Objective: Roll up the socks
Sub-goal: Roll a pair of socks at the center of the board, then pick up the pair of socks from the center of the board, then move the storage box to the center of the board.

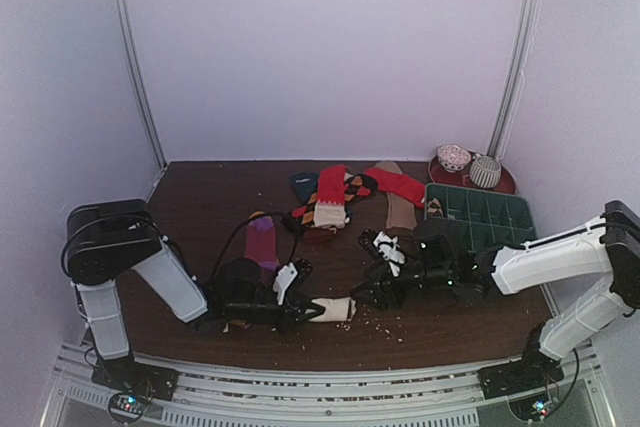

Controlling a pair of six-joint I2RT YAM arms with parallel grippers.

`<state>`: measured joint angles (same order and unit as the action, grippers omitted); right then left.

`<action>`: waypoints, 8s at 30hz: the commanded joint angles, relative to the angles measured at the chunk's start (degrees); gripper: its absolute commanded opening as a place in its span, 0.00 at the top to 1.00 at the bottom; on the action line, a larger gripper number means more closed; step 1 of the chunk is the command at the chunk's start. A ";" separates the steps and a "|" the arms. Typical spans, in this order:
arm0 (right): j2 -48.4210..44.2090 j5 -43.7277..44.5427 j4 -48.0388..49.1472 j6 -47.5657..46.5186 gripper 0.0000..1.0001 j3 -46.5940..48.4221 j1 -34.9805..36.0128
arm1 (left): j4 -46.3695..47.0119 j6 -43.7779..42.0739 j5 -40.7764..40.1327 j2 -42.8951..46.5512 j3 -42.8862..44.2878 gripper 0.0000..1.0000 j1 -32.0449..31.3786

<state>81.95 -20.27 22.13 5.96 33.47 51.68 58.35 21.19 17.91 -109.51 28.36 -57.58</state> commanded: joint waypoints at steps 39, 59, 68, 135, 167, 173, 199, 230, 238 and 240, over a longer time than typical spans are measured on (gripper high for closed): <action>23.82 -14.79 -16.06 17.03 0.72 6.18 -1.22 | 1.29 -16.06 -3.10 8.48 0.69 0.15 -0.25; 26.23 -11.63 -28.18 10.99 0.71 12.62 -1.51 | 2.51 -9.23 -0.93 -0.54 -0.23 0.54 -0.16; 27.60 -11.16 -31.27 8.66 0.68 15.66 -1.54 | 0.72 -6.29 -0.81 -1.97 0.74 1.00 -0.16; 33.97 -19.91 -32.20 -1.52 0.74 25.62 1.29 | -7.72 -3.00 -1.33 -5.80 -0.04 1.00 -0.07; 9.64 3.73 -37.22 12.53 1.00 28.54 -11.62 | -31.95 -12.09 -25.32 32.25 7.41 0.02 4.90; 2.69 9.06 -40.46 16.05 1.00 28.90 -20.09 | -31.78 -13.16 -25.77 31.47 10.77 0.02 5.37; 5.74 35.70 -48.83 16.75 1.00 38.60 -39.89 | -32.89 -16.20 -21.15 30.20 11.39 0.02 5.36; 16.30 47.51 -48.64 18.50 1.00 38.21 -39.70 | -32.63 -16.12 -20.20 27.70 10.55 0.02 5.38; 21.69 45.85 -47.23 19.29 1.00 39.89 -37.80 | -33.04 -16.35 -20.28 27.43 10.71 0.02 5.38; 22.91 45.17 -47.30 19.84 1.00 40.40 -37.56 | -33.22 -16.46 -20.29 27.25 10.82 0.02 5.38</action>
<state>103.09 26.35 -25.69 24.73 71.90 13.10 24.51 5.82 -2.74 -81.52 39.27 -52.49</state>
